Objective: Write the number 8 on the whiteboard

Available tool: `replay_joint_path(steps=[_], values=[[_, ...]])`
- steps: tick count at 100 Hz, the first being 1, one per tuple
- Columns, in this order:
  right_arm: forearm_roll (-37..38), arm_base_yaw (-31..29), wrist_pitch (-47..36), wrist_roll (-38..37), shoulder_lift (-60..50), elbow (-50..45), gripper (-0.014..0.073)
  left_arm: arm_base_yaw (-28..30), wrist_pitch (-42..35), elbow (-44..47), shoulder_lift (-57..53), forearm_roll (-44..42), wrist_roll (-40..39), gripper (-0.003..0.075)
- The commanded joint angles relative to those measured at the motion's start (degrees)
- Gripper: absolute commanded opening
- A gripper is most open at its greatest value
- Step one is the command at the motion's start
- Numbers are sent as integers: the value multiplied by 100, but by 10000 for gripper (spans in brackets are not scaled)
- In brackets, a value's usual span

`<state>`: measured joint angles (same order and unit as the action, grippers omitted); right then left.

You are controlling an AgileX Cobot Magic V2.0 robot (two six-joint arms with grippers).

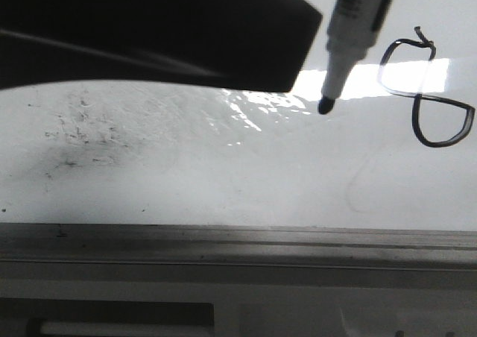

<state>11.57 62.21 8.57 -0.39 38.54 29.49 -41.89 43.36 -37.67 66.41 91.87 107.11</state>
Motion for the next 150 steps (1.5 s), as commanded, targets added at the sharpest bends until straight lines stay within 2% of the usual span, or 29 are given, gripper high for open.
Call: replay_joint_path(steps=[1, 26, 67, 74, 90, 98, 108, 115, 125, 130, 135, 150], values=[[63, 17, -541, 39, 15, 195, -71, -37, 204, -191, 18, 516, 151, 304], [53, 17, -519, 39, 216, 195, -71, -48, 881, -191, 545, 827, 596, 294], [-86, 17, -645, 39, 634, 195, -71, -48, 959, -191, 653, 877, 596, 289], [-86, 17, -682, 39, 648, 195, -71, -48, 959, -191, 653, 877, 596, 238], [-98, 17, -708, 39, 648, 195, -71, -48, 959, -191, 653, 877, 596, -16], [-98, 17, -697, 39, 648, 195, -59, -48, 959, -191, 653, 877, 596, -20], [-214, 17, -673, -12, 708, 195, 48, -48, 975, -191, 653, 877, 596, -20], [-326, 17, -636, -12, 707, 195, 210, -48, 1002, -191, 653, 877, 596, -20], [-339, 17, -552, -12, 707, 195, 492, -33, 1002, -142, 653, 1017, 596, -20], [-339, -7, -433, -12, 629, 195, 581, -5, 1034, -91, 627, 1052, 596, -20], [-339, -69, -285, -12, 524, 195, 617, 82, 1126, 4, 585, 1125, 596, -20], [-360, -352, 243, -80, -139, 195, 617, 375, 1160, 431, 270, 1433, 586, -20]])
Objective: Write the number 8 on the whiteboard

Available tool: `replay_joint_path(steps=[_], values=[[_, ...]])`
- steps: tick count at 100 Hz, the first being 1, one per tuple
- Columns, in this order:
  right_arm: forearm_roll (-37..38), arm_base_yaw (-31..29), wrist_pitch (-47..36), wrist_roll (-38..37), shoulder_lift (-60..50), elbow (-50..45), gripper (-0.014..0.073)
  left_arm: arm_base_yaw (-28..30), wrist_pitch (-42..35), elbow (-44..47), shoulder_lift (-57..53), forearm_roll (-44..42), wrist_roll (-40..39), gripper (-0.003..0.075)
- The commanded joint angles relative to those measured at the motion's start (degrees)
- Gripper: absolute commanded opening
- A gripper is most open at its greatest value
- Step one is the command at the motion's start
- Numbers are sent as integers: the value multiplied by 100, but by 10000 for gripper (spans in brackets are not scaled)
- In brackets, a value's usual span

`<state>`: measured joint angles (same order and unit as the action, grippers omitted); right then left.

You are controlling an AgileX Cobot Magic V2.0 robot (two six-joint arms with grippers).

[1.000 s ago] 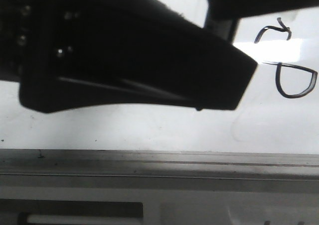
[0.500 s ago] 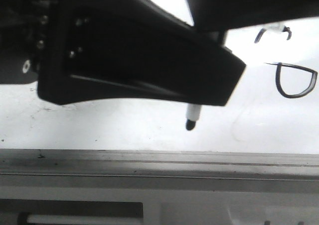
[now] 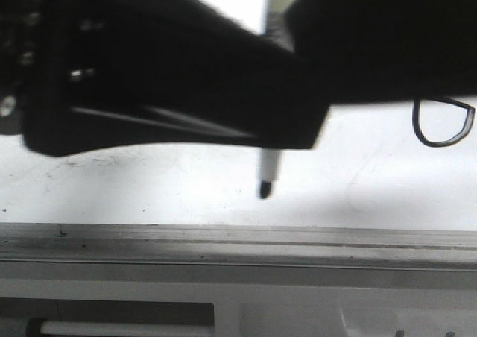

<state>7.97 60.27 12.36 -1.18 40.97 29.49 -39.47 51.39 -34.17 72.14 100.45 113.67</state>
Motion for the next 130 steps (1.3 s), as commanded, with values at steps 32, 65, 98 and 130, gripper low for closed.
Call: replay_joint_path(steps=[32, 65, 98, 130], values=[[-19, -498, 99, -16, -1916, 195, 275, 320, -145, 600, -606, 647, -435, -20], [-28, -498, 272, -26, -2139, 195, -63, 320, -2105, 298, -585, 647, -1821, -21], [-28, -498, 272, -26, -2139, 195, -63, -254, -4462, -295, -585, 647, -2204, -21], [-28, -498, 285, -26, -2139, 195, -63, -1292, -6127, -716, -204, 637, -2635, -21]])
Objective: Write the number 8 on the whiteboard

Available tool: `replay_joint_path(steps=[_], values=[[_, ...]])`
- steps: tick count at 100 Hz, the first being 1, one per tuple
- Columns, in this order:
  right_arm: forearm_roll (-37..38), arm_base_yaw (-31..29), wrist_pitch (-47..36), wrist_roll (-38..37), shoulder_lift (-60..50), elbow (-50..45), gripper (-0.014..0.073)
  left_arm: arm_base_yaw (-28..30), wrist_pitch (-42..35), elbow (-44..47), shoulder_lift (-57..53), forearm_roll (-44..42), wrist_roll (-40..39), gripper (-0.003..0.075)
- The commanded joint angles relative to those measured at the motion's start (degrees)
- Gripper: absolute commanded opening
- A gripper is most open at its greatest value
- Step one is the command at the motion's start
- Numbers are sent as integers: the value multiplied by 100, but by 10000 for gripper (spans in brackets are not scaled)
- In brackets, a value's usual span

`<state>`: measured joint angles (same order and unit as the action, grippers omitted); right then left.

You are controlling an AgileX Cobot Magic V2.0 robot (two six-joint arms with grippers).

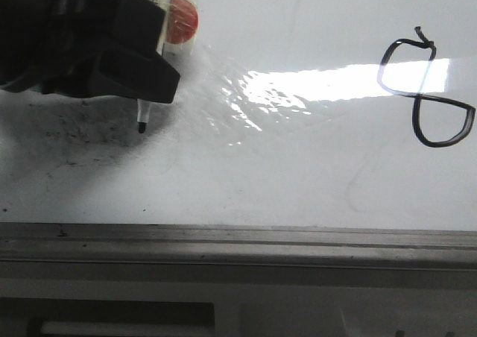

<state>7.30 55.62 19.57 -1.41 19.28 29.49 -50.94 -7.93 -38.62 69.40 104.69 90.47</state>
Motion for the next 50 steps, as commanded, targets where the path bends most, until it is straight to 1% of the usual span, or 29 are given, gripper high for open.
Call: replay_joint_path(steps=[1, 21, 33, 50], values=[[39, -33, -435, -4, 30, 195, -63, -145, -195, -288, 111, 213, -336, -21], [35, -33, -435, -4, 30, 195, -63, -145, -236, -546, 596, 213, -928, -21], [-38, -33, -435, -4, 30, 195, -63, -145, -538, -694, 783, 213, -969, -21], [-123, -33, -435, -4, 30, 195, -63, -145, -566, -756, 844, 213, -1064, -20]])
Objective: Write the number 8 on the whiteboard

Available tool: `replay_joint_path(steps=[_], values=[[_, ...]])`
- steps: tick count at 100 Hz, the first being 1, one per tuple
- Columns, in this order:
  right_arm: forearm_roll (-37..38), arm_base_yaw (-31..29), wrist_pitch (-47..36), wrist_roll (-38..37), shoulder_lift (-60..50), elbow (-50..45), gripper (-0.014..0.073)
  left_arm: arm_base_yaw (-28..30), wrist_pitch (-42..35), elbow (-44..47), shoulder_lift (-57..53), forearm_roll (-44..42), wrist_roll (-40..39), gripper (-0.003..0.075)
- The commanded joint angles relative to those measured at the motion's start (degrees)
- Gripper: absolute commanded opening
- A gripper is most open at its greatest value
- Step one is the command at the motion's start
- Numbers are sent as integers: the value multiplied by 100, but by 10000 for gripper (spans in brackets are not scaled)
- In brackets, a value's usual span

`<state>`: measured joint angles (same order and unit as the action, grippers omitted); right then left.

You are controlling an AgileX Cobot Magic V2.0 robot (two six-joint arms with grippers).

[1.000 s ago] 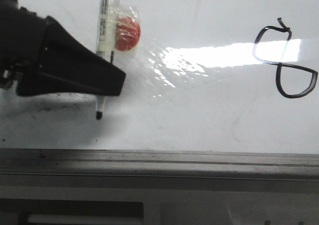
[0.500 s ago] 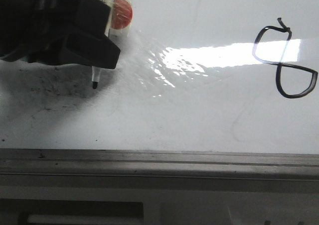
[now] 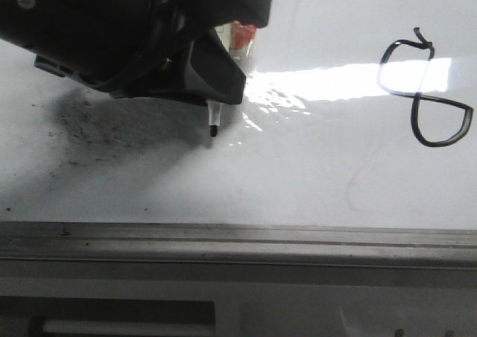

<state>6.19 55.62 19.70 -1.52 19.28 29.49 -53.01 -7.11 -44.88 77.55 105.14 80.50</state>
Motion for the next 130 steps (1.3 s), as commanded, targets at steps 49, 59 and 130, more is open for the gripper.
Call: replay_joint_path(steps=[49, 59, 130], values=[[-12, -33, -441, 7, 30, 195, -63, 72, -731, -130, 38, 160, -406, 403], [-12, -33, -441, 7, 30, 195, -63, 72, -731, -130, 24, 160, -406, 407], [1419, -33, 2388, -496, -2112, 195, -33, -28, -69, 2421, -4416, 119, -192, 10]])
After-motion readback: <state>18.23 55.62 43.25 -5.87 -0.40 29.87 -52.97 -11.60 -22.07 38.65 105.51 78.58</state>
